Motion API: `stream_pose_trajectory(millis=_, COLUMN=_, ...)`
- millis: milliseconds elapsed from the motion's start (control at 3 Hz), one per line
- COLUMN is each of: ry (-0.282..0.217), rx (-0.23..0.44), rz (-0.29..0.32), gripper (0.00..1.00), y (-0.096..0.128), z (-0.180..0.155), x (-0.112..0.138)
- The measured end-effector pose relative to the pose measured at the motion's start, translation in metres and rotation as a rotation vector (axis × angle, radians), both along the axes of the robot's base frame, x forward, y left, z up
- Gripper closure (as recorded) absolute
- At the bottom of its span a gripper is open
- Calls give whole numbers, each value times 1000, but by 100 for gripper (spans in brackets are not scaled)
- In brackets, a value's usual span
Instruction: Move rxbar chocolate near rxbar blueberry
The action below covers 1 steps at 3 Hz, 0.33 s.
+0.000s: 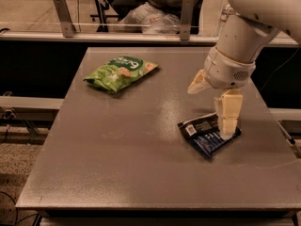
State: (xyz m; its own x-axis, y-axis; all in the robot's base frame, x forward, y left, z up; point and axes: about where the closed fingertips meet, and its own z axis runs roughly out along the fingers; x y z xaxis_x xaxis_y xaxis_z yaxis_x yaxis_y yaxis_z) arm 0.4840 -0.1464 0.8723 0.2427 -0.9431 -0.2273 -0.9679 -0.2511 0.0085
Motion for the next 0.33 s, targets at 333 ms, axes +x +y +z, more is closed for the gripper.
stream_pose_trajectory(millis=333, ry=-2, rx=1, rz=0, gripper=0, y=0, z=0, x=0)
